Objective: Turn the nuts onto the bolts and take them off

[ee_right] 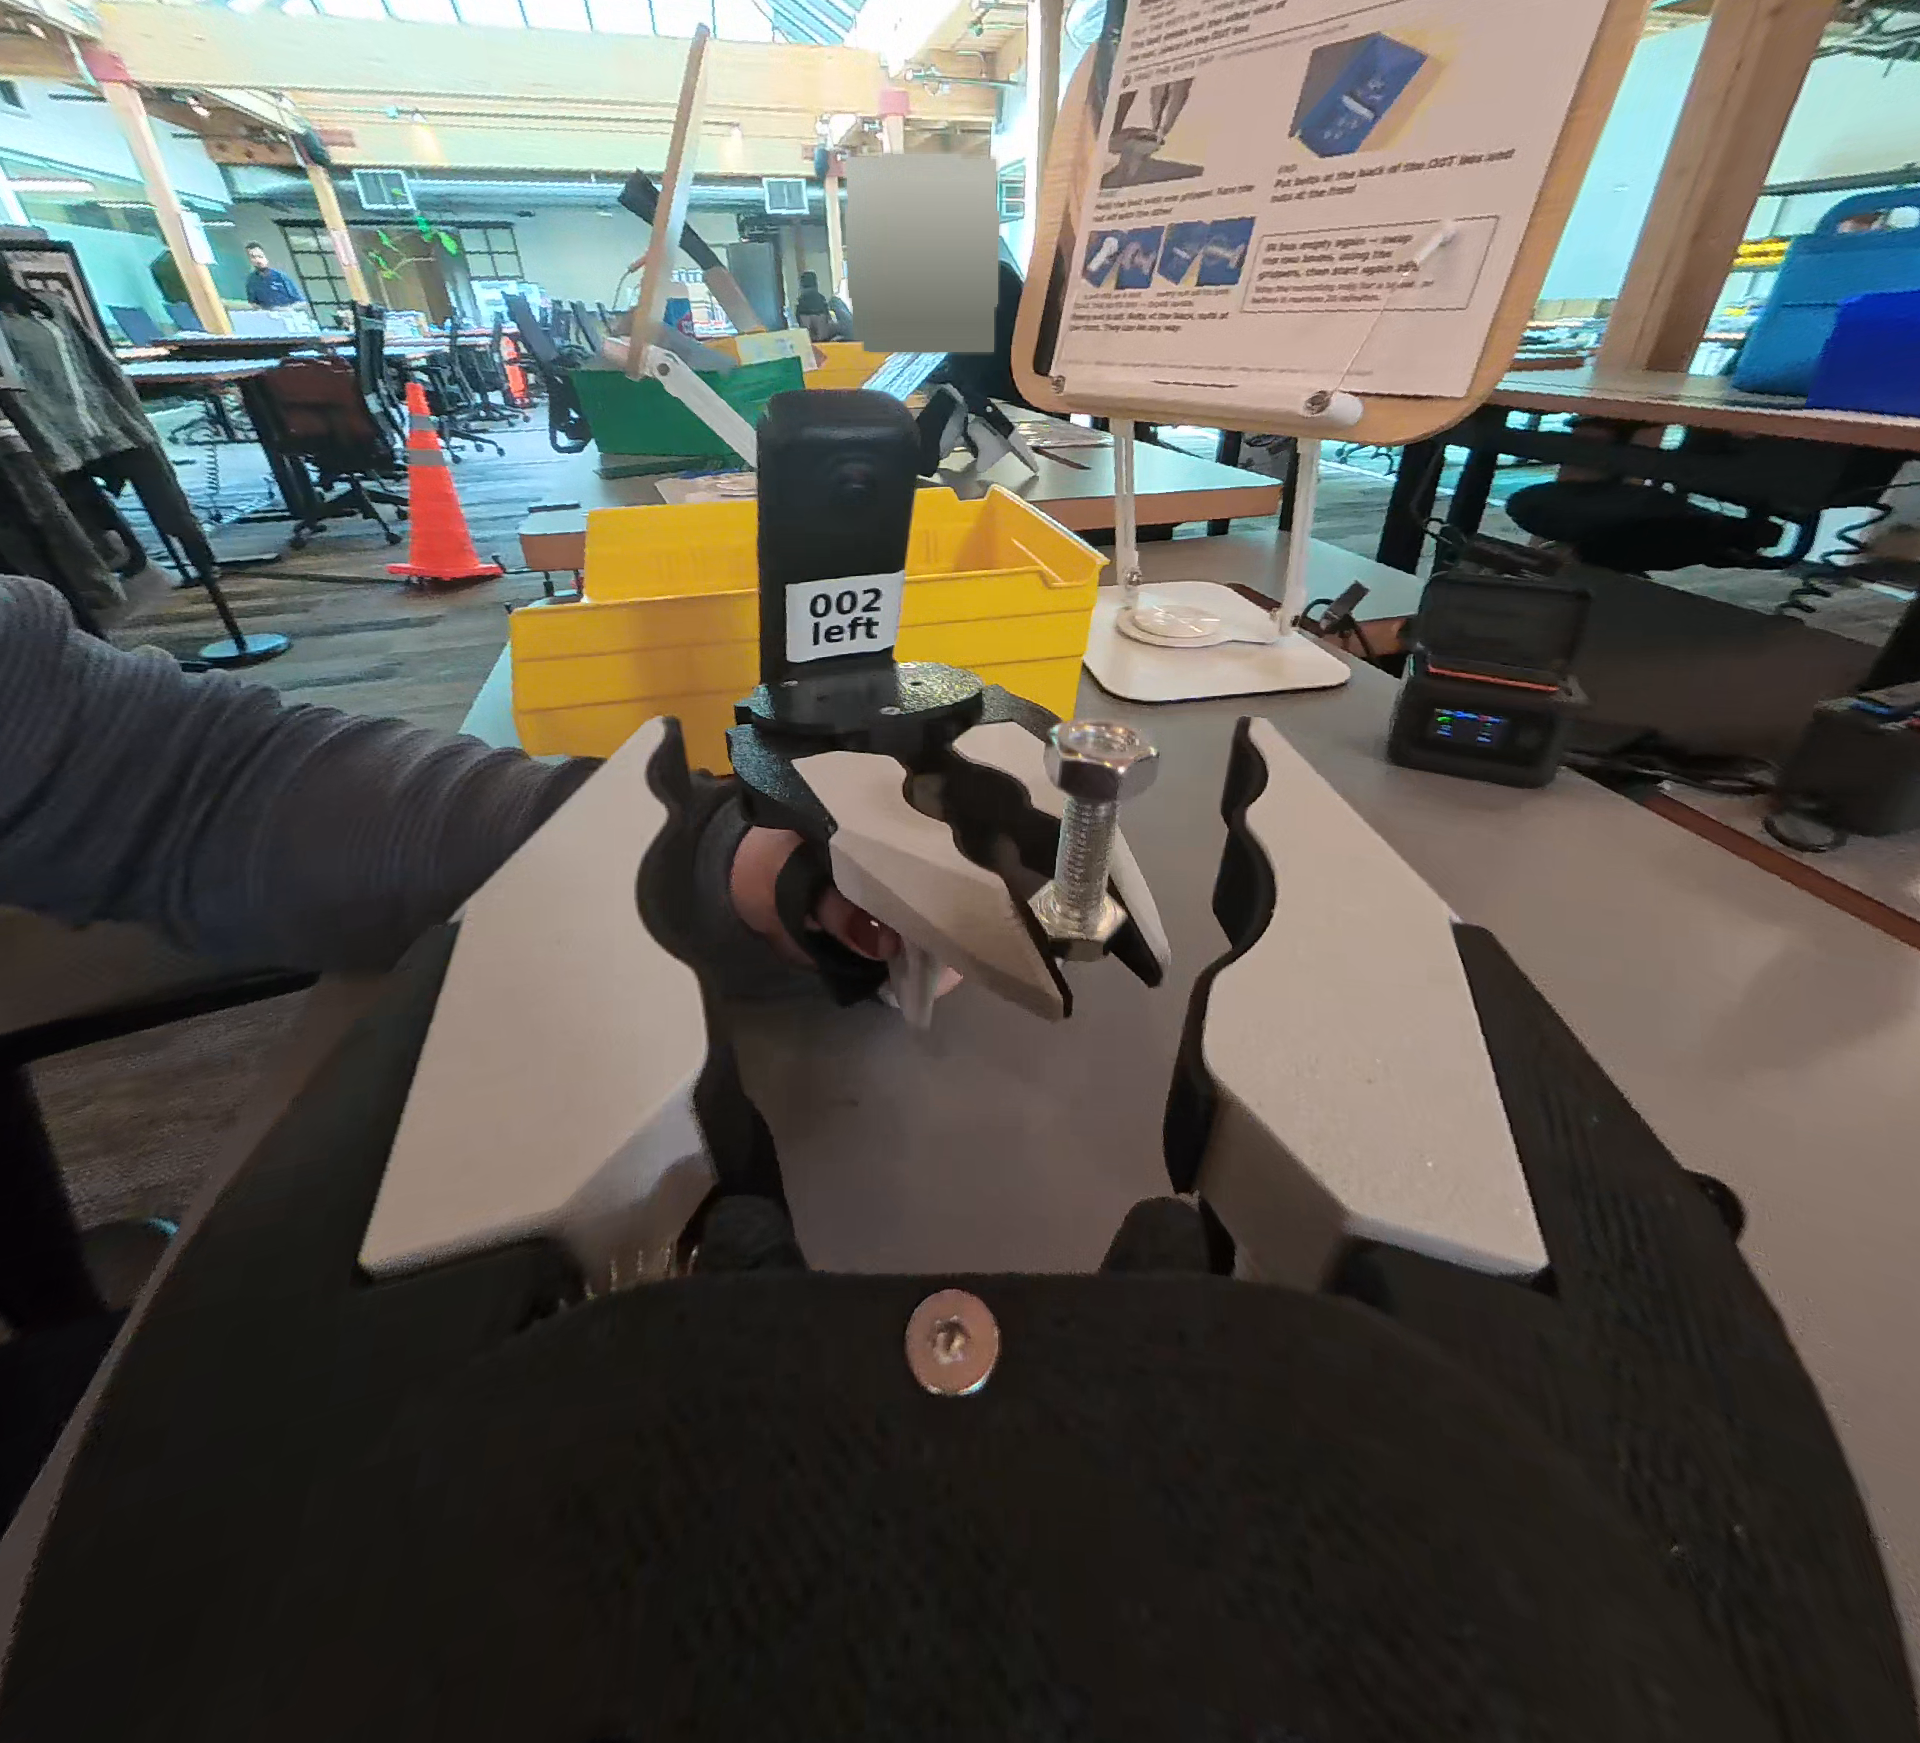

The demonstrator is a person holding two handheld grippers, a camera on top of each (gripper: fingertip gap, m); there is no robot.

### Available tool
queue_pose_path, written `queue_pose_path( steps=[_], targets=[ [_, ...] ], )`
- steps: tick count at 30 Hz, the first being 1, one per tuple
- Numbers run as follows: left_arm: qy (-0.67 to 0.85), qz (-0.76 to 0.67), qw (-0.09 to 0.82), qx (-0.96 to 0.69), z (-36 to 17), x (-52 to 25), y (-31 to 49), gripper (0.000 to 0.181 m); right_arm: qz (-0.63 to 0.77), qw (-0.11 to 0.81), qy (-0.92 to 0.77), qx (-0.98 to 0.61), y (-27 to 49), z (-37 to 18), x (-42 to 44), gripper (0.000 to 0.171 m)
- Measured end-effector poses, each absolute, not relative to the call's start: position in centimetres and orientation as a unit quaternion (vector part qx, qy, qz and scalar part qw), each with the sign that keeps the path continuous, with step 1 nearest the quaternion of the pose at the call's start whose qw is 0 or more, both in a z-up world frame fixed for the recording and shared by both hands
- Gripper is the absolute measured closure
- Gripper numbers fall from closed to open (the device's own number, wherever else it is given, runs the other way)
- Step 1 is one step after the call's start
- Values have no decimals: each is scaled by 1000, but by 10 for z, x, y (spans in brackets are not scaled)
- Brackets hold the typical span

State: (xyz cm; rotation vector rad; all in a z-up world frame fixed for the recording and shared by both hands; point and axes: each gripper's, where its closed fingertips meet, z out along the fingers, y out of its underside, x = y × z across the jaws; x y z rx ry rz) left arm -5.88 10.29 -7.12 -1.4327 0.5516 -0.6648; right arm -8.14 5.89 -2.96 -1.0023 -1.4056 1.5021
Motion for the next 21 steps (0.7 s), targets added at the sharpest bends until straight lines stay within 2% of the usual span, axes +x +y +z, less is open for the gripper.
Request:
queue_pose_path(
  steps=[21],
  targets=[
    [256, -305, 660, -637, -73, -57, 100, 166, 603, 400, -581, -372, 47, -31, -85, 76]
  ],
)
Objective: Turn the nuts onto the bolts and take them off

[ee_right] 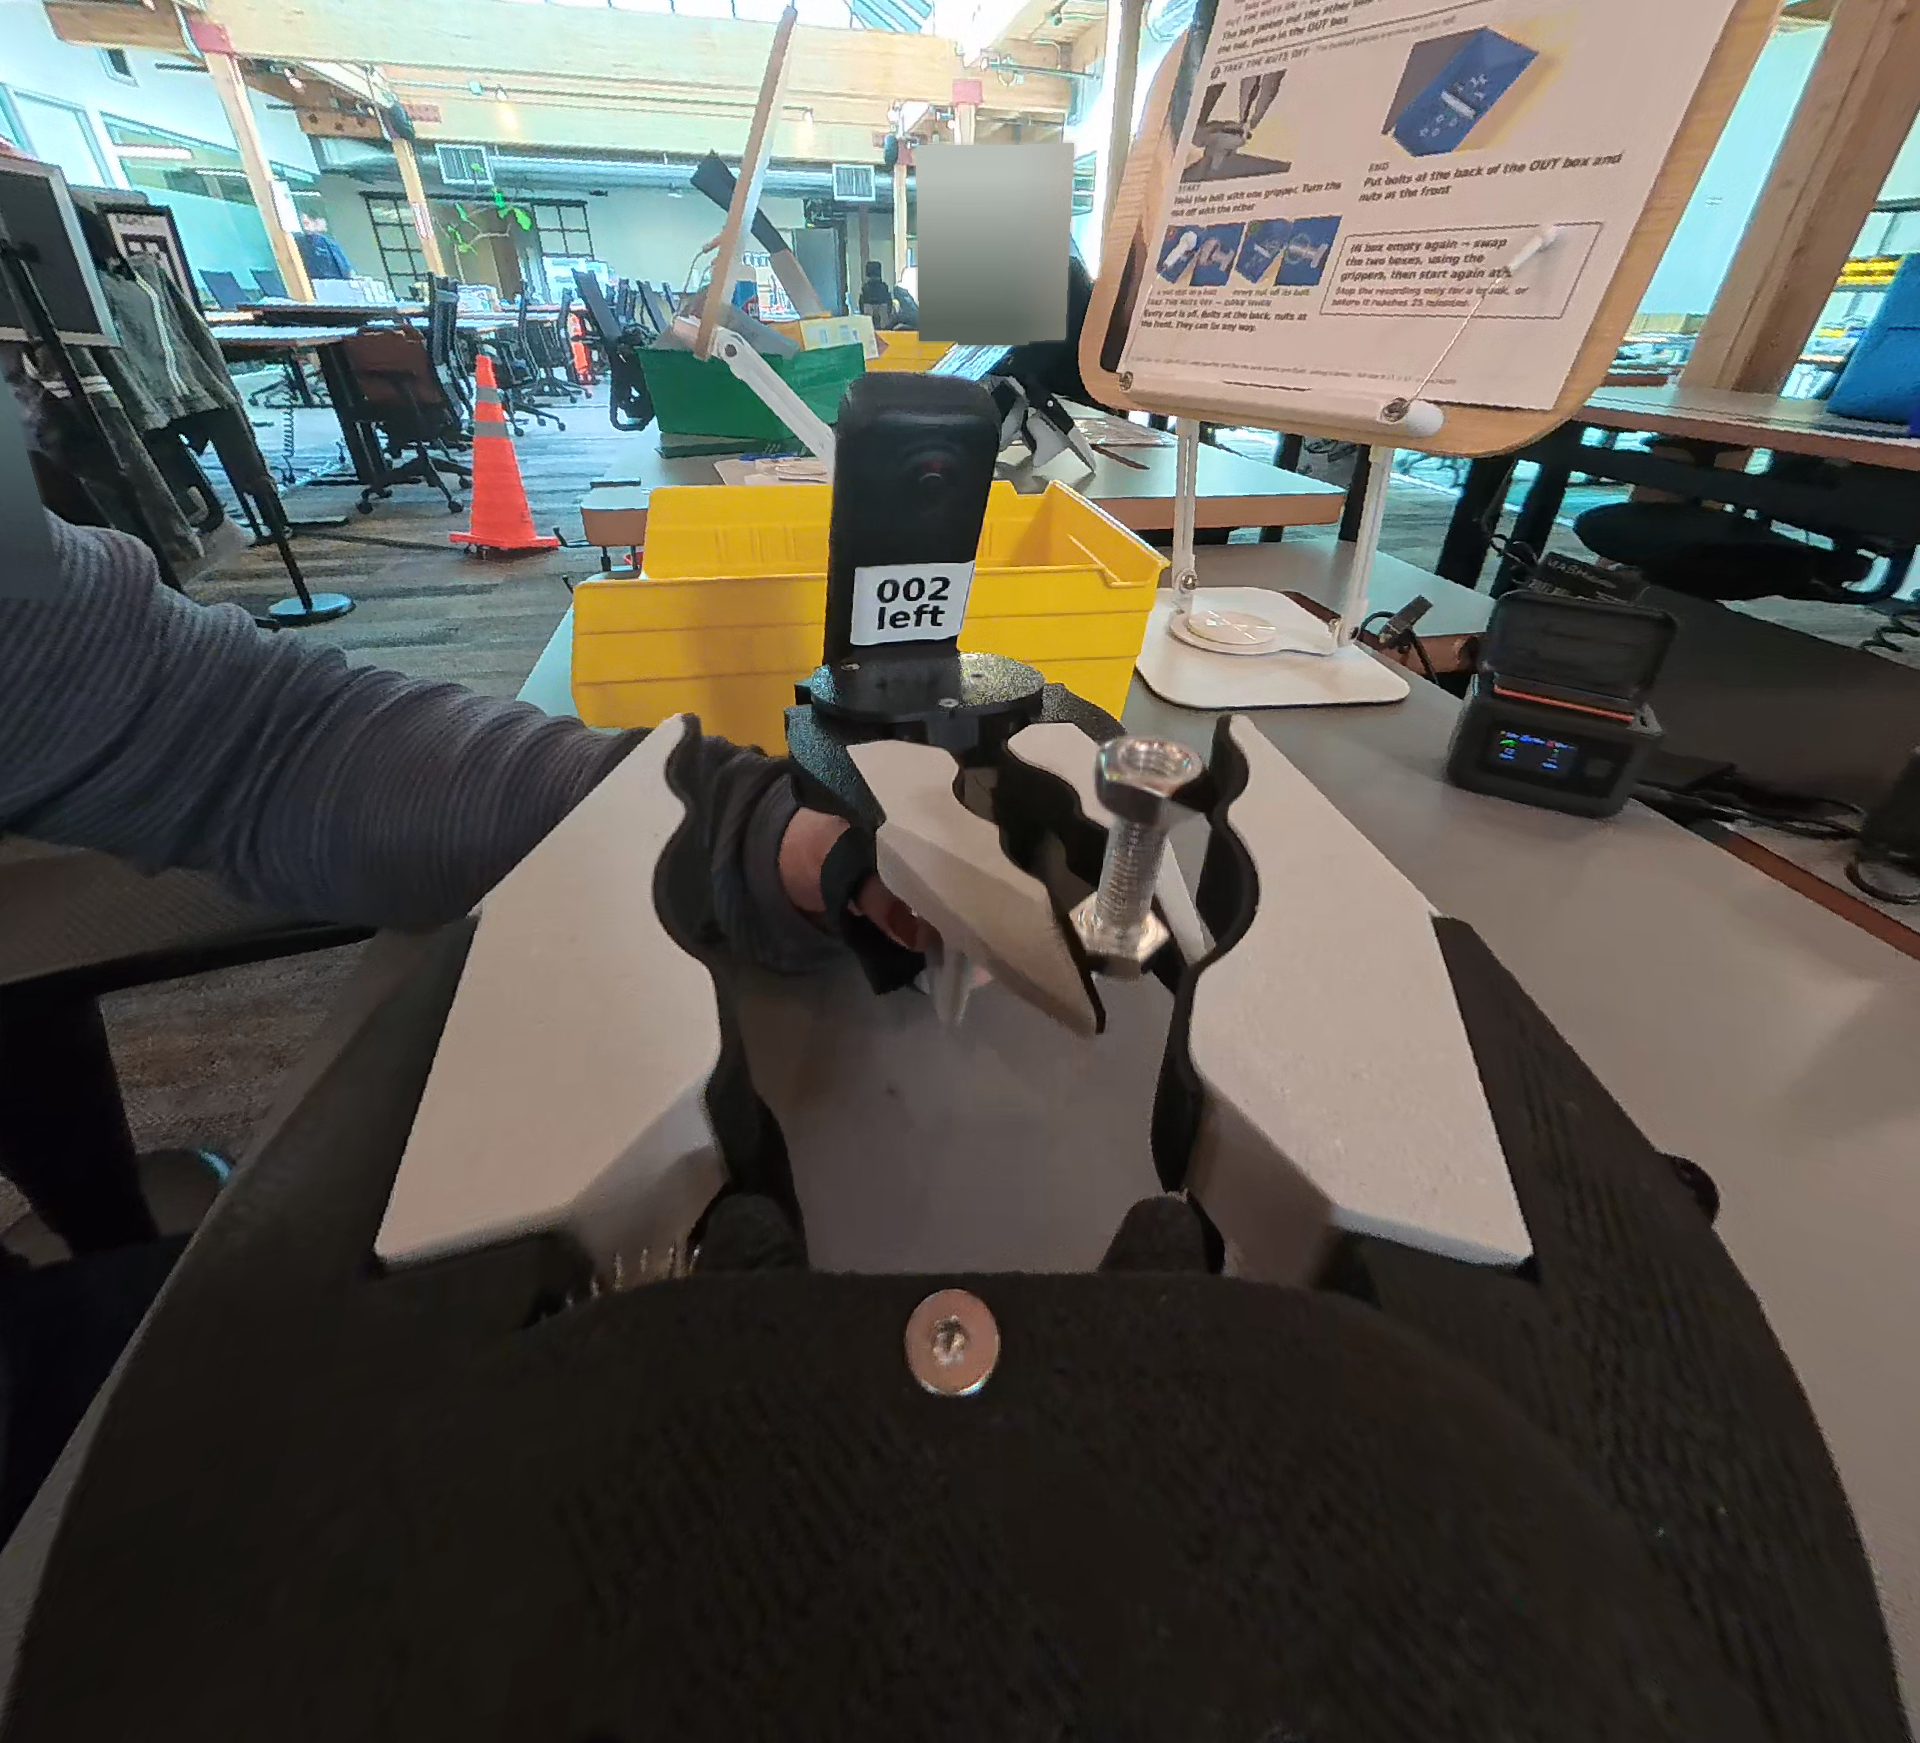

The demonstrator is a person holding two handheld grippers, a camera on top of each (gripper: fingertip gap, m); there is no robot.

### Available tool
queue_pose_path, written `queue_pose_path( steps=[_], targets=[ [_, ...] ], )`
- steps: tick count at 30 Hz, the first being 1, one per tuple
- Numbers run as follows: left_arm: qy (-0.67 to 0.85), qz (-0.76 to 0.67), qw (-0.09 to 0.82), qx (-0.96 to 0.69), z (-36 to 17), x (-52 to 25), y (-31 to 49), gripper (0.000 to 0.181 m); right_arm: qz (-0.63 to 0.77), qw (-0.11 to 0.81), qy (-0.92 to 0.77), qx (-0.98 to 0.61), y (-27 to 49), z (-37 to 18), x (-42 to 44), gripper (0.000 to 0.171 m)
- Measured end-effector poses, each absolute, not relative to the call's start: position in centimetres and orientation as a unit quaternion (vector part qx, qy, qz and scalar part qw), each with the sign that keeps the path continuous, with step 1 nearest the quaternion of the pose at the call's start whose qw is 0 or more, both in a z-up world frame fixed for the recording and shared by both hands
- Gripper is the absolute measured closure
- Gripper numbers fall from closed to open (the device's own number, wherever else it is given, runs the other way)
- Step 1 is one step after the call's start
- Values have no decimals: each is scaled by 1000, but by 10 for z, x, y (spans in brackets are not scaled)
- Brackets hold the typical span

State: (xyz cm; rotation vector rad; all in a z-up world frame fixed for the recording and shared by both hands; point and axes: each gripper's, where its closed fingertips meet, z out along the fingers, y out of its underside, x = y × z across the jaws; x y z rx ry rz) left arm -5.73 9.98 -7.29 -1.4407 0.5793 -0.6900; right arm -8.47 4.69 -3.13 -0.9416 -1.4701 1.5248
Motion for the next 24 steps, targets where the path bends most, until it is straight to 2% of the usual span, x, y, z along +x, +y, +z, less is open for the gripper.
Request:
queue_pose_path(
  steps=[5, 11, 18, 24],
  targets=[
    [228, -314, 667, -636, -69, -69, 102, 166, 601, 410, -574, -375, 55, -28, -84, 79],
    [287, -328, 639, -634, -76, -46, 92, 165, 606, 405, -577, -368, 50, -30, -85, 78],
    [204, -317, 684, -625, -59, -84, 100, 166, 604, 417, -567, -374, 58, -26, -83, 78],
    [271, -352, 630, -637, -72, -44, 90, 165, 603, 411, -577, -367, 49, -32, -87, 78]
  ],
)
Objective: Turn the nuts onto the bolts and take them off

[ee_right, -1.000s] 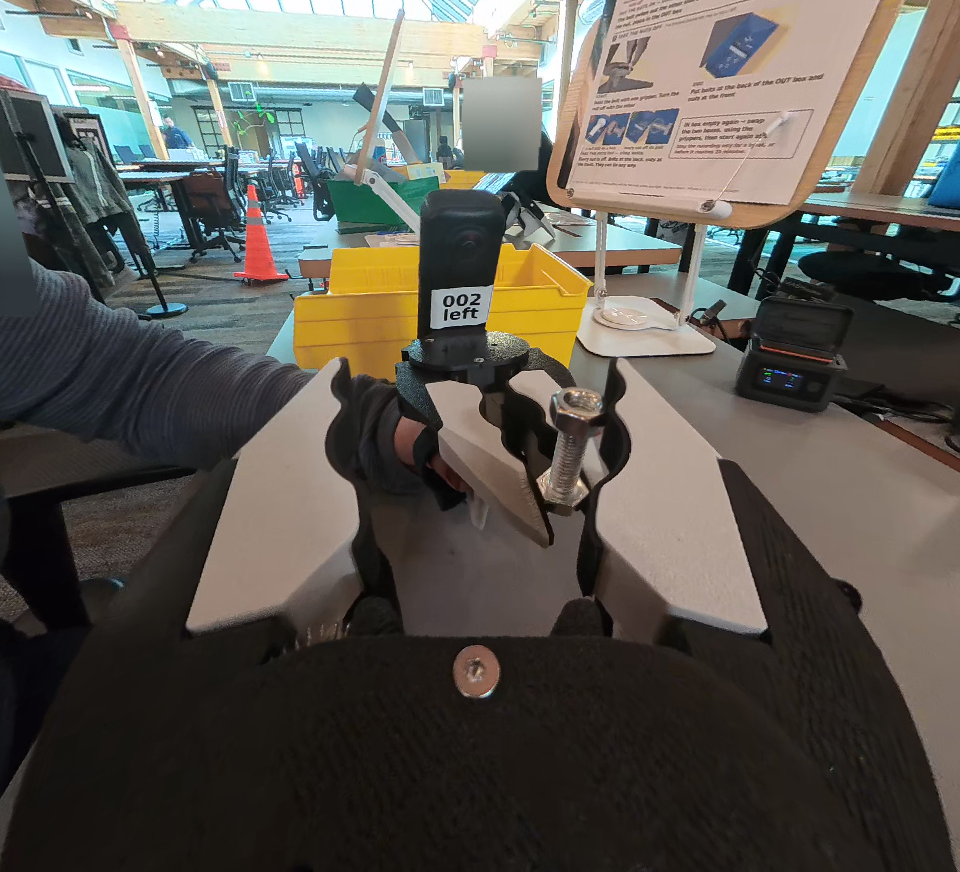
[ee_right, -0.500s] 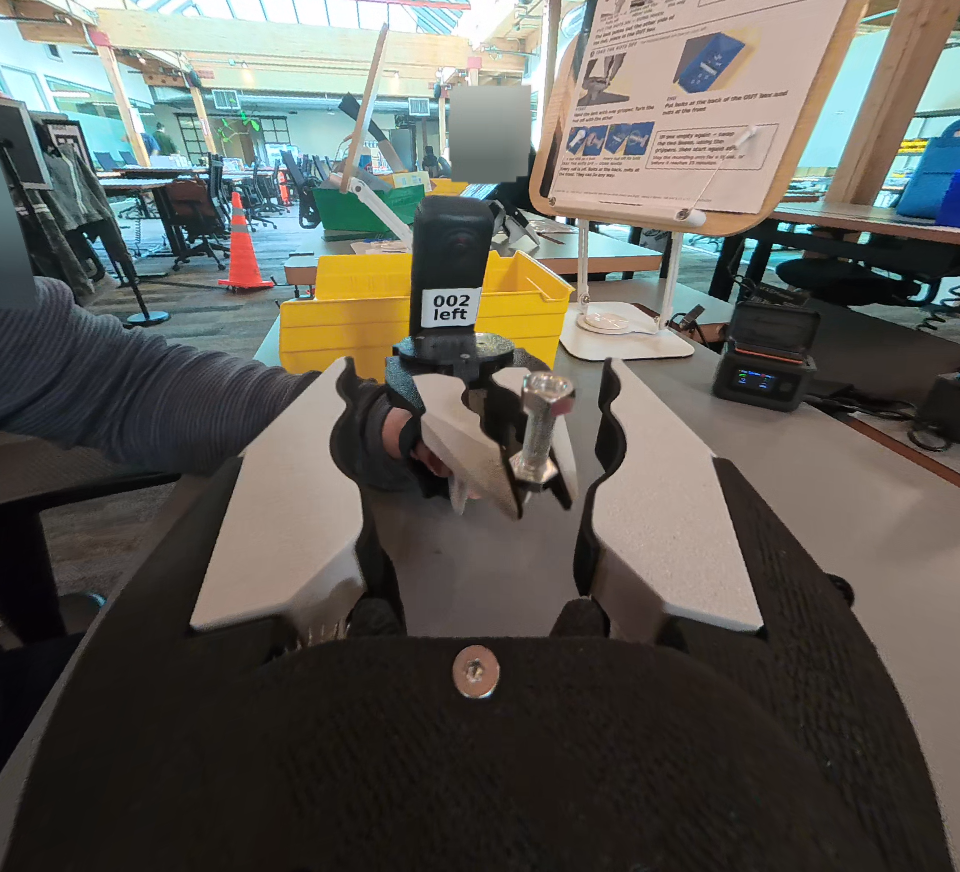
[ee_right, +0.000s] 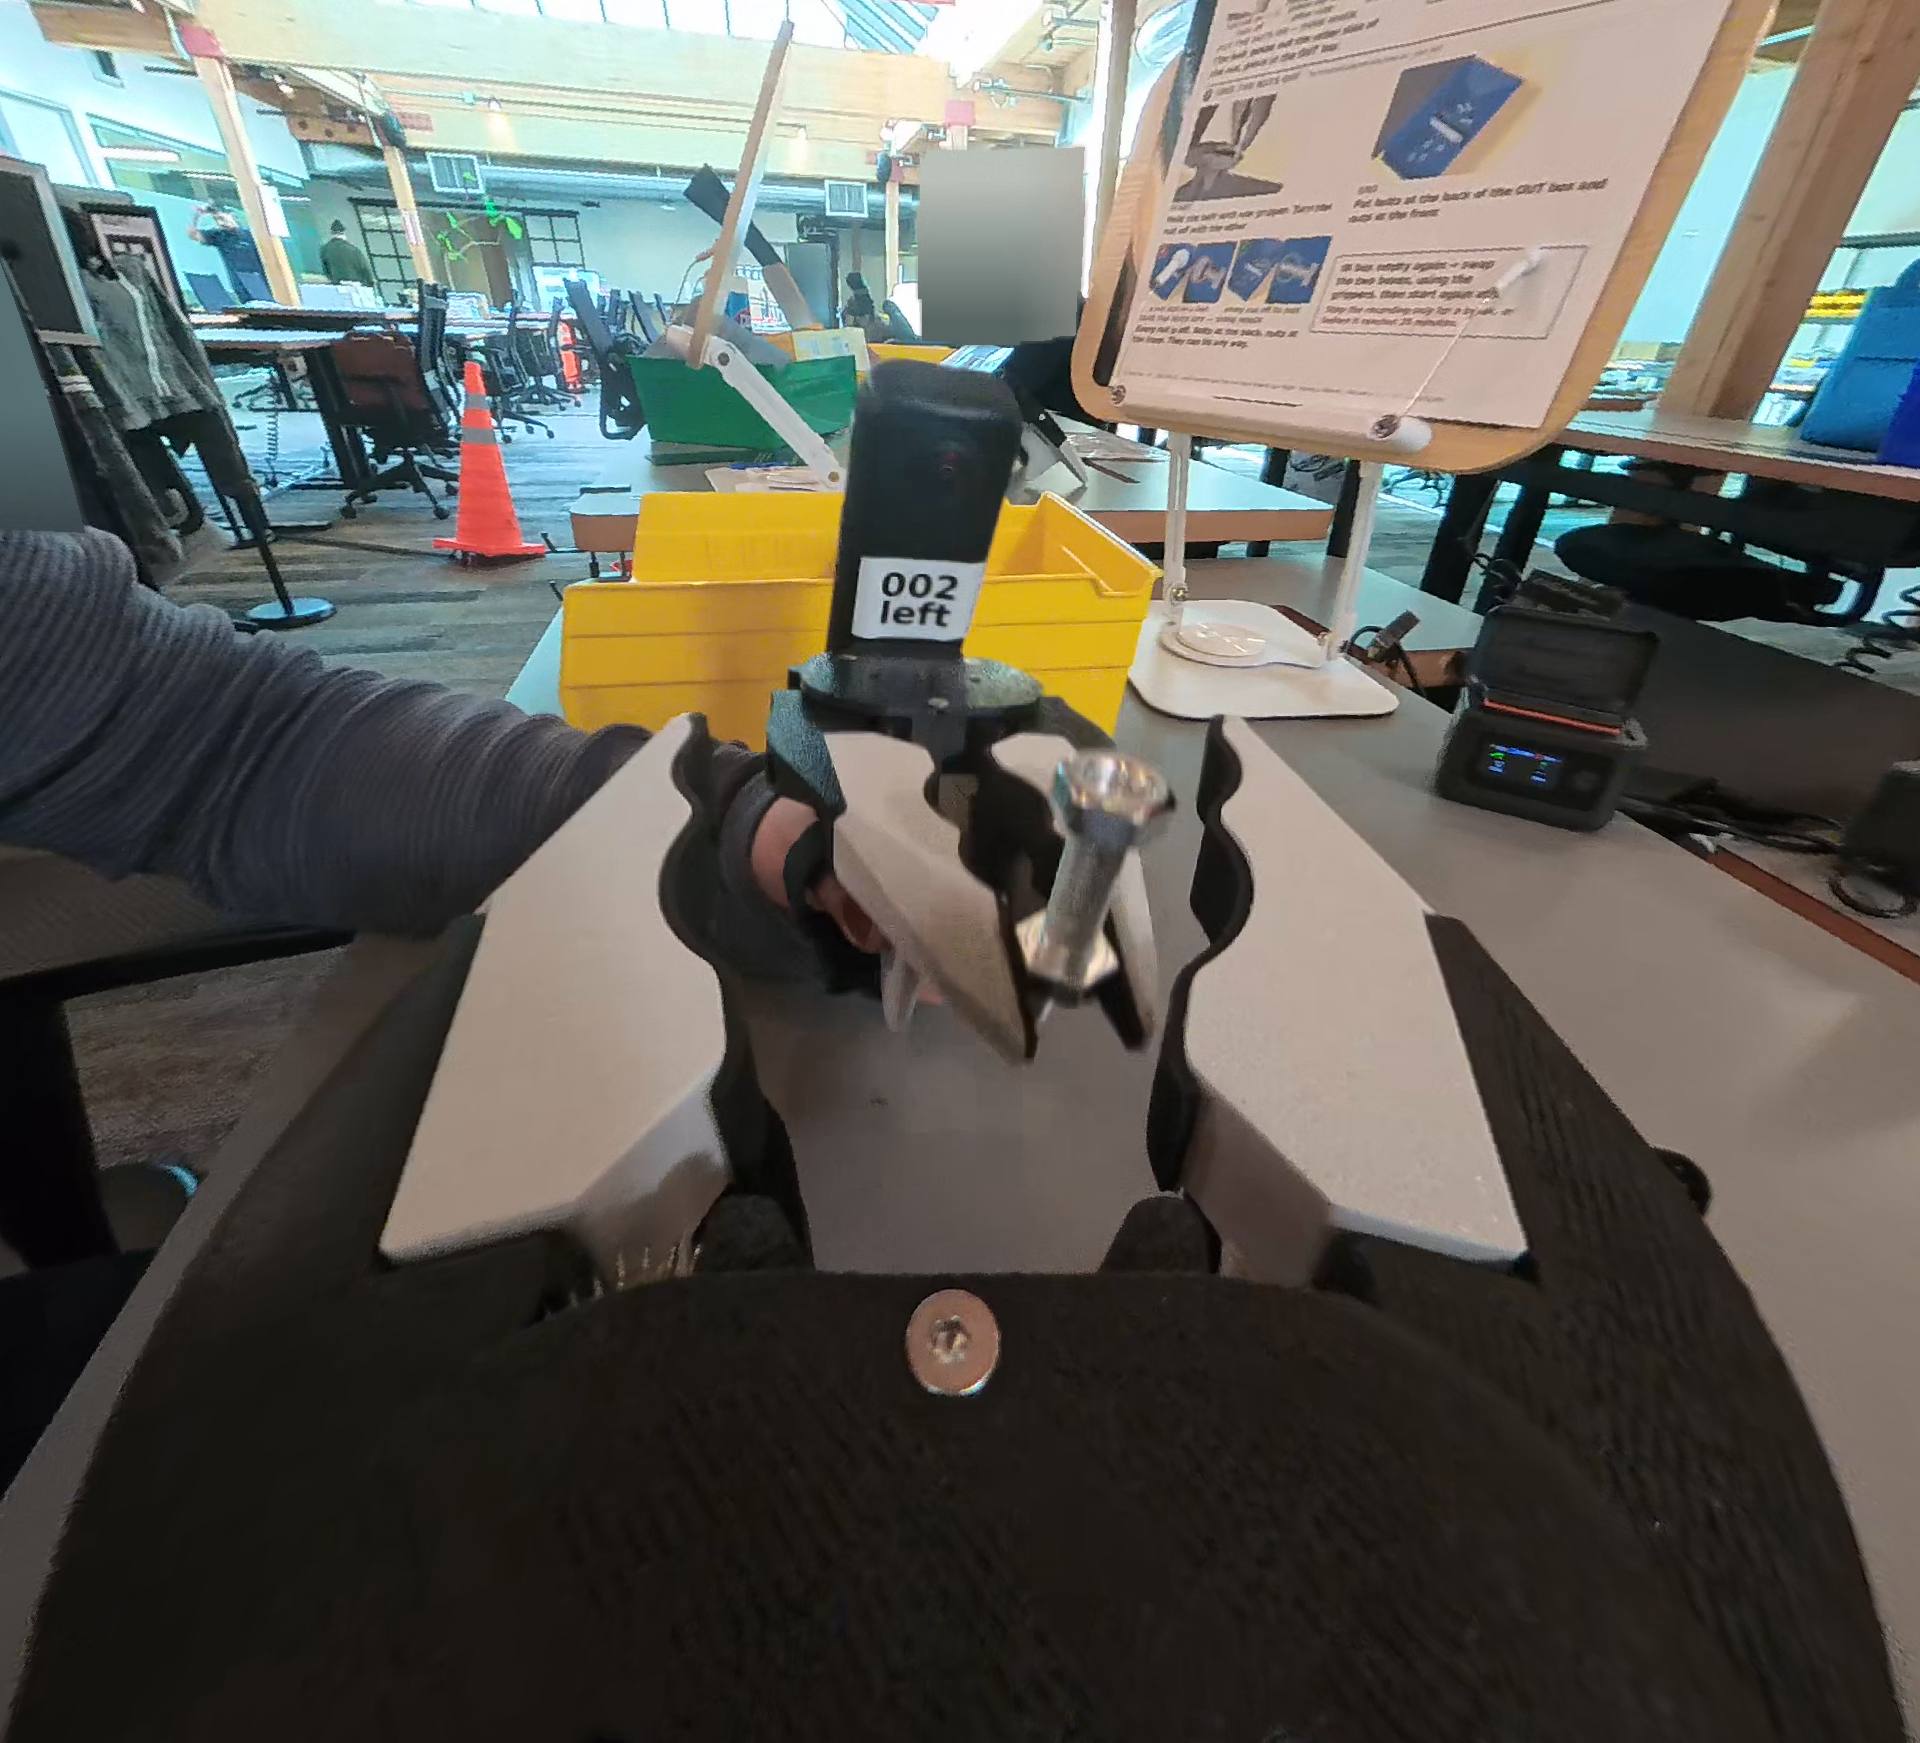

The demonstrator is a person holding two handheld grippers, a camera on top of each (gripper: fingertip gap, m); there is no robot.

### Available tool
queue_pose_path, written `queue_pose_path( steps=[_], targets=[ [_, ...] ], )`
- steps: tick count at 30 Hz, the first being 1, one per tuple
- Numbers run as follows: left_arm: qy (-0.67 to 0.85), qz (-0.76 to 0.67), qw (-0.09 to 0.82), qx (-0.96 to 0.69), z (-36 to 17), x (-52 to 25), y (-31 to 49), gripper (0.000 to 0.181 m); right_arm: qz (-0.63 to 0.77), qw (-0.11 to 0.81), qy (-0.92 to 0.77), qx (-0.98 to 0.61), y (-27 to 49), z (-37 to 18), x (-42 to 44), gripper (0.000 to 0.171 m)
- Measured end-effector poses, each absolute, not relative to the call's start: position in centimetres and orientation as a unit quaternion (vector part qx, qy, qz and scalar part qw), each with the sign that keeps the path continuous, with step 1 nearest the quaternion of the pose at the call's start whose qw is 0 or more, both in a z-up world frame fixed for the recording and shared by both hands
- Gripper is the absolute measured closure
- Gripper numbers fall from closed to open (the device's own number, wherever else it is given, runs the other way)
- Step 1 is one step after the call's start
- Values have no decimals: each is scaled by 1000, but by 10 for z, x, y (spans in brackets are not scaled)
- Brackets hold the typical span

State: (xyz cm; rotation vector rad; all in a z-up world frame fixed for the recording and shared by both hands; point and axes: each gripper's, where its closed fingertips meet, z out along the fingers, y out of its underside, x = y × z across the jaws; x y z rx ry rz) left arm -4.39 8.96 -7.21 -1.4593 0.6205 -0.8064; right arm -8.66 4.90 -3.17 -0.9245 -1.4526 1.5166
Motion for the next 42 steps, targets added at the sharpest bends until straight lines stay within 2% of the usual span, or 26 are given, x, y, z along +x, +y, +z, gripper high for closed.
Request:
queue_pose_path(
  steps=[9, 17, 24, 30, 38, 42],
  targets=[
    [209, -350, 663, -628, -60, -75, 97, 166, 614, 407, -566, -371, 56, -28, -82, 84],
    [285, -363, 621, -633, -73, -39, 85, 166, 607, 409, -580, -358, 44, -33, -86, 84],
    [210, -362, 656, -628, -59, -73, 95, 166, 615, 409, -565, -368, 56, -29, -83, 90],
    [263, -361, 617, -648, -74, -44, 91, 166, 611, 413, -569, -365, 51, -31, -85, 87],
    [203, -346, 648, -647, -65, -74, 99, 166, 613, 416, -557, -375, 61, -27, -83, 88],
    [238, -361, 630, -645, -67, -58, 93, 166, 610, 420, -557, -376, 60, -28, -84, 87]
  ],
)
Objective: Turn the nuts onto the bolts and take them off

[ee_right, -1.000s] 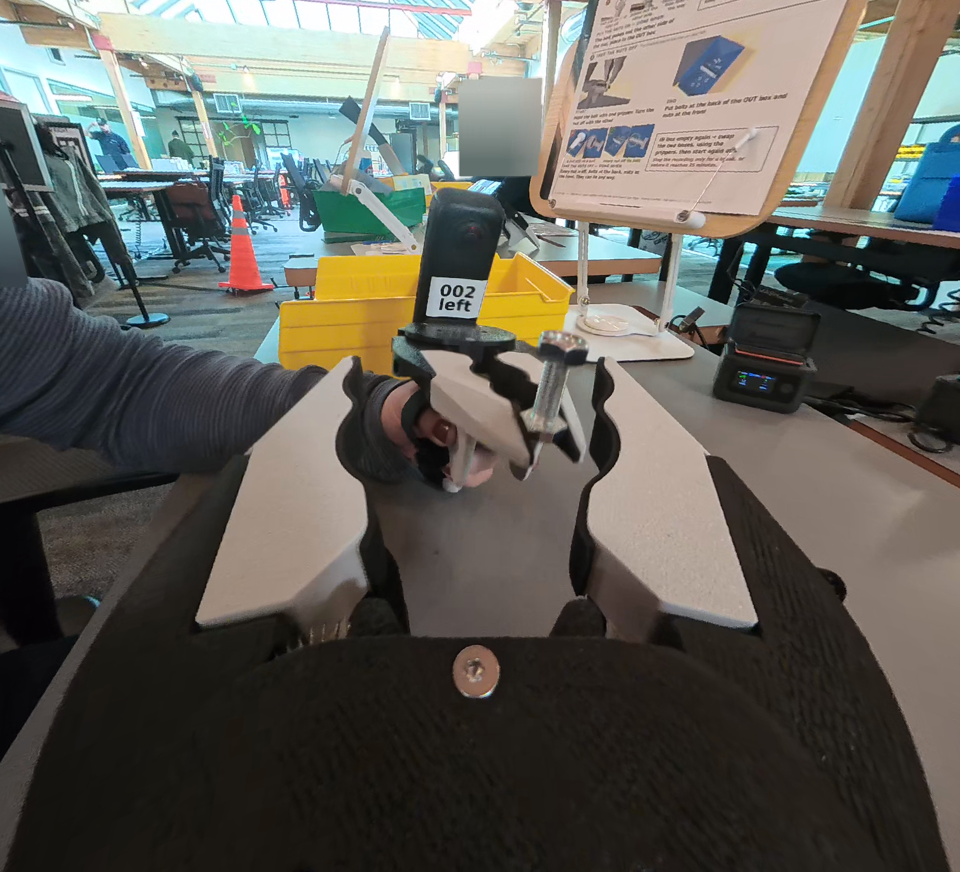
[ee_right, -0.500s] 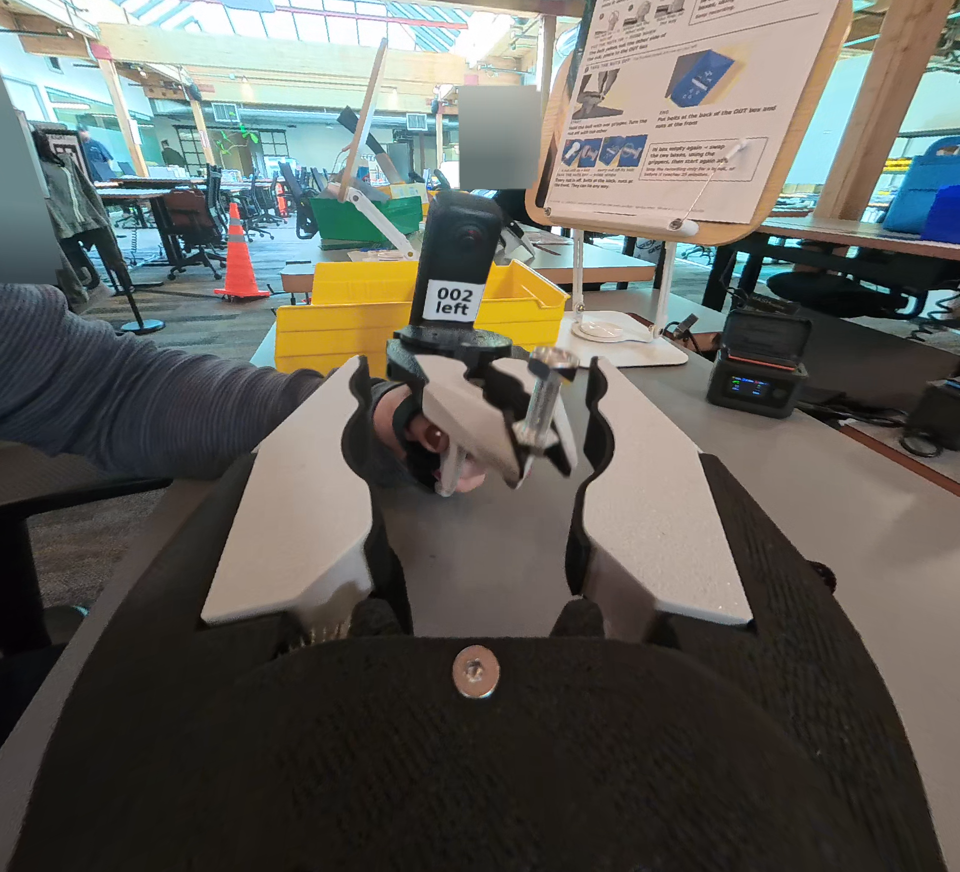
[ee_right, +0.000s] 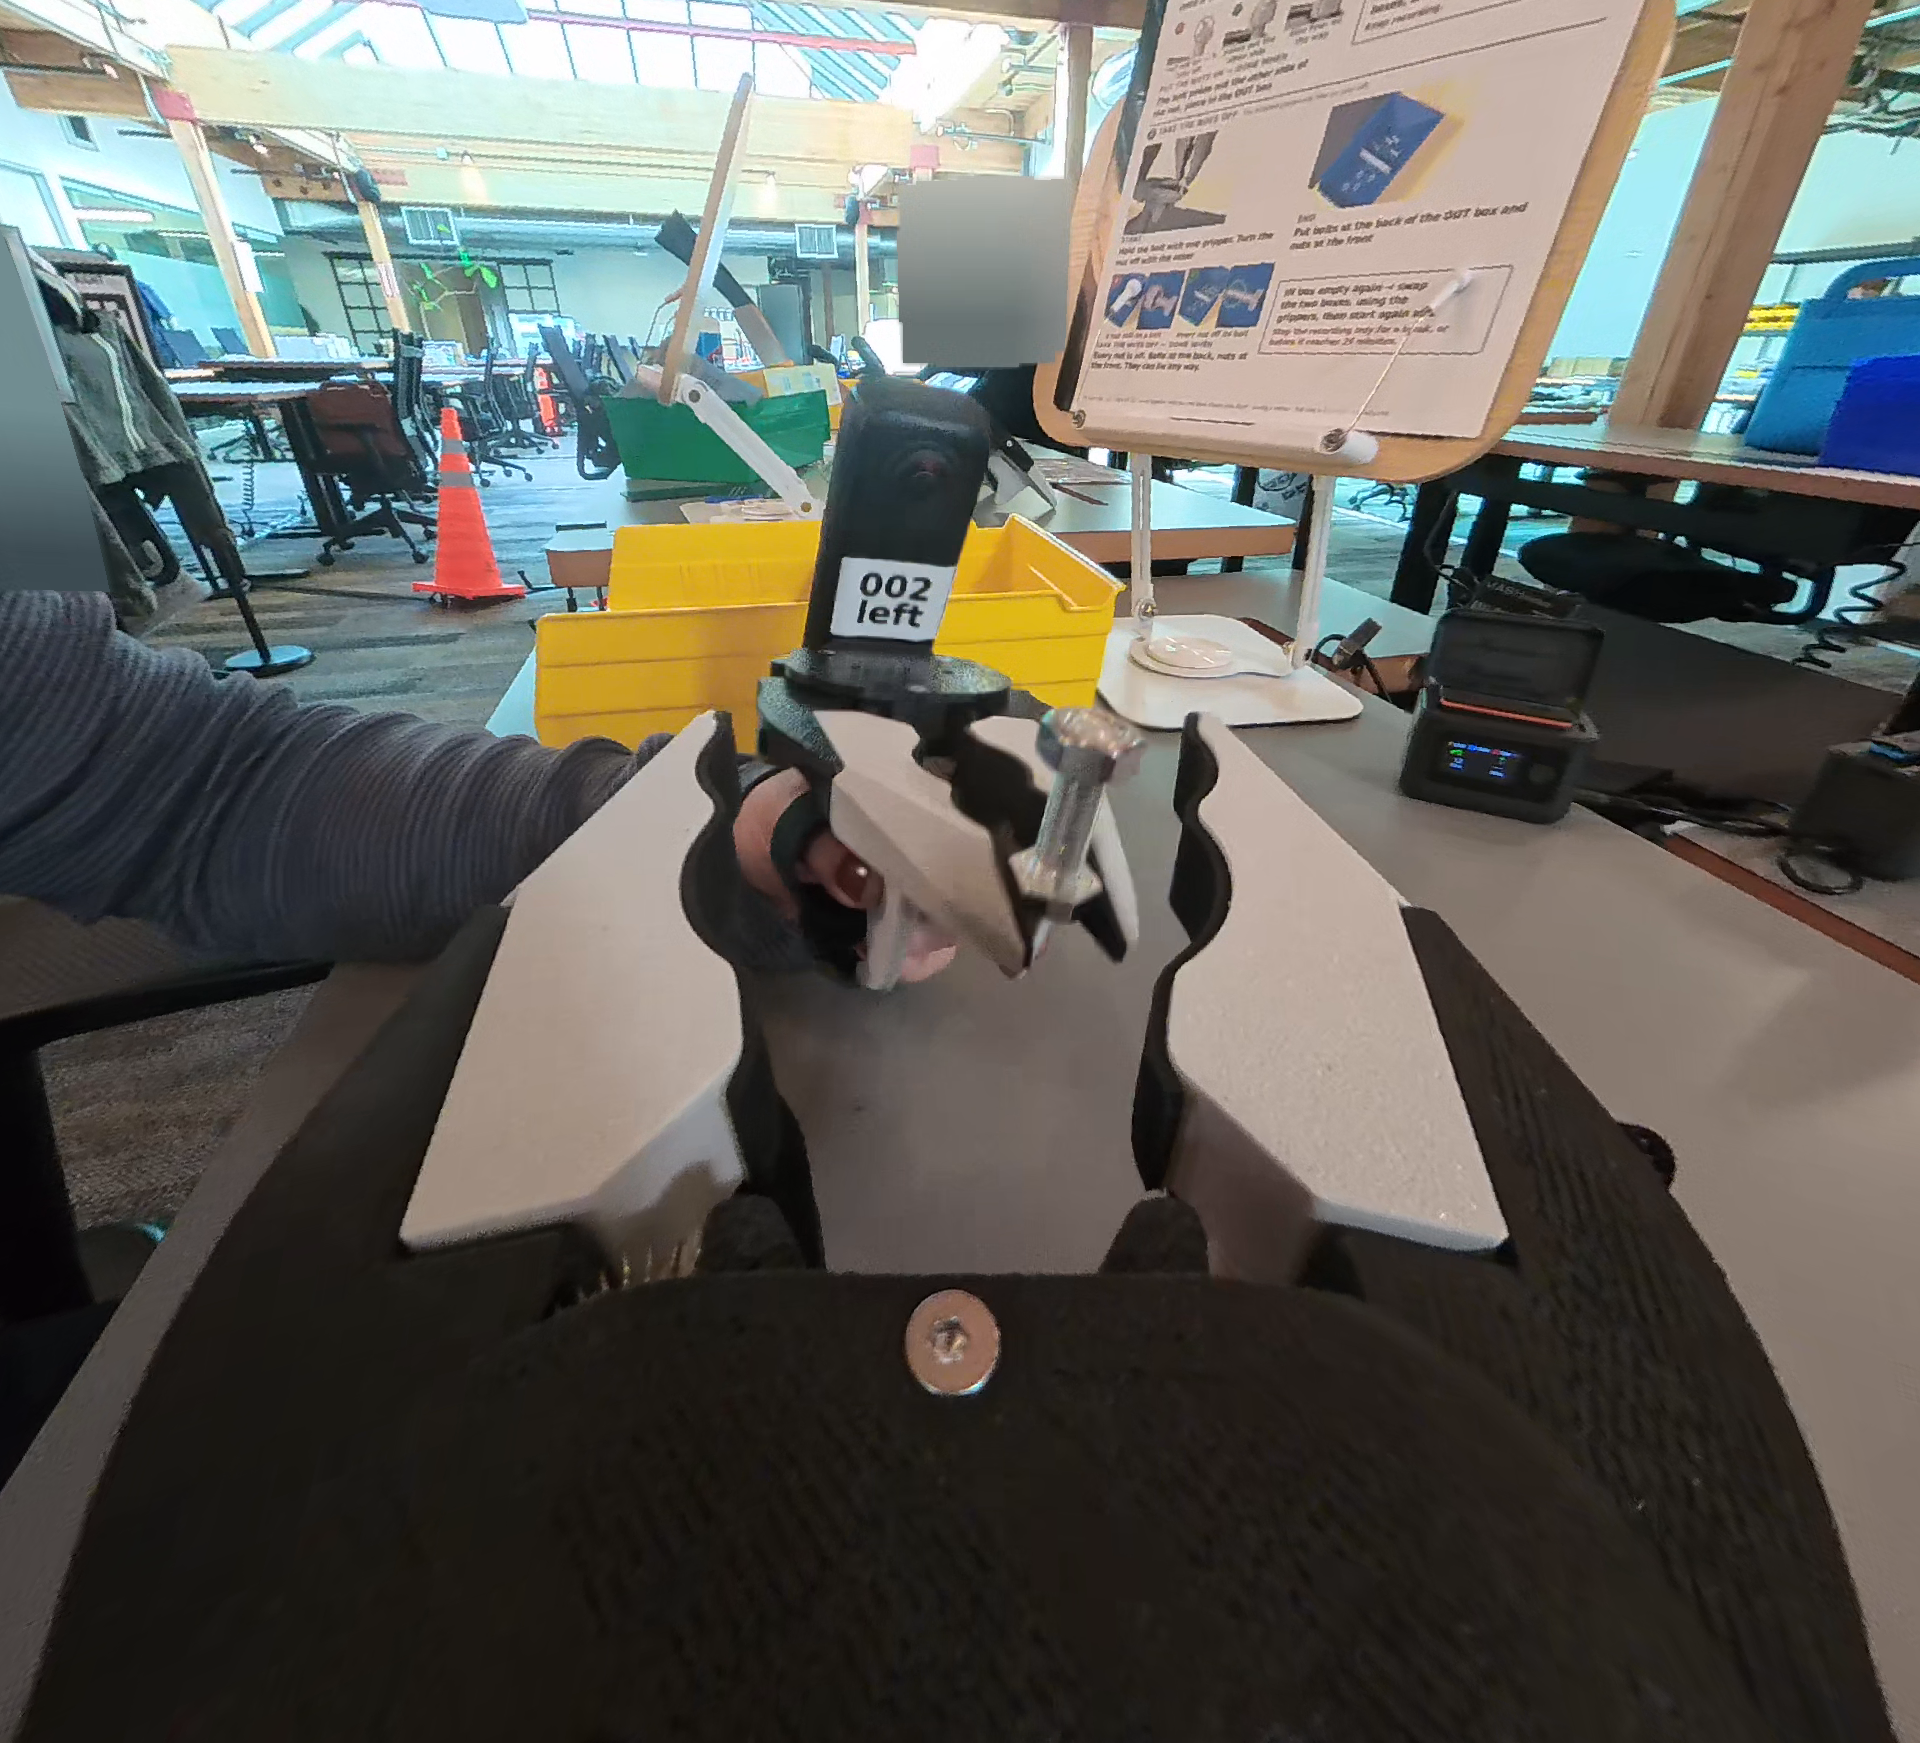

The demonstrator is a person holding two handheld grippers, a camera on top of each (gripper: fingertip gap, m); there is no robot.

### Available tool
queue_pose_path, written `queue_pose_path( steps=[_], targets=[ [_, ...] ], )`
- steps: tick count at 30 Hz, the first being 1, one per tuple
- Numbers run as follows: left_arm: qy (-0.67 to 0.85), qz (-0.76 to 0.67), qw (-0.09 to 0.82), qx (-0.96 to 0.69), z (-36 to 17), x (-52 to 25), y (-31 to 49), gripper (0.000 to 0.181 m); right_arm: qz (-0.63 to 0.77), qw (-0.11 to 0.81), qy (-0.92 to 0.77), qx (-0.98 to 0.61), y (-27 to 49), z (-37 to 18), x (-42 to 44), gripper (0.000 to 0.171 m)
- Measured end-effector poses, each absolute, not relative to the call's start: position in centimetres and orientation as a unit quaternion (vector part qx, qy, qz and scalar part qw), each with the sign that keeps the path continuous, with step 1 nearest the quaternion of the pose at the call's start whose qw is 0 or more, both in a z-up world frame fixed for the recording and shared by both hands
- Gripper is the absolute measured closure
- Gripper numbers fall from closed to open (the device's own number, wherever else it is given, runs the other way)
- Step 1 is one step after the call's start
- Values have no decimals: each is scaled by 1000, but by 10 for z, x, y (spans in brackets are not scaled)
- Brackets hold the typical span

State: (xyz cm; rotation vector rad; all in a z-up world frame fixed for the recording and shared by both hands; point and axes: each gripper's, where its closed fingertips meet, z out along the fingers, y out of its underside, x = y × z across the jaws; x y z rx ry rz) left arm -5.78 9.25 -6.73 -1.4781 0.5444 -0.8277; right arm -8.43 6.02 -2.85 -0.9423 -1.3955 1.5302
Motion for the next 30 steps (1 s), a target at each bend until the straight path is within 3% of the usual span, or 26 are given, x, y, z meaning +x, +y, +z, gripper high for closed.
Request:
queue_pose_path(
  steps=[5, 12, 19, 25, 30],
  targets=[
    [254, -371, 615, -648, -73, -42, 90, 166, 609, 402, -577, -366, 48, -36, -86, 88],
    [191, -333, 647, -658, -70, -78, 104, 166, 616, 411, -549, -387, 65, -31, -85, 89],
    [247, -369, 613, -654, -76, -45, 93, 166, 614, 408, -561, -376, 54, -34, -88, 89],
    [166, -373, 657, -634, -60, -82, 102, 166, 621, 412, -546, -383, 64, -27, -83, 95],
    [195, -386, 644, -631, -59, -73, 95, 166, 617, 419, -541, -388, 66, -28, -86, 89]
  ],
)
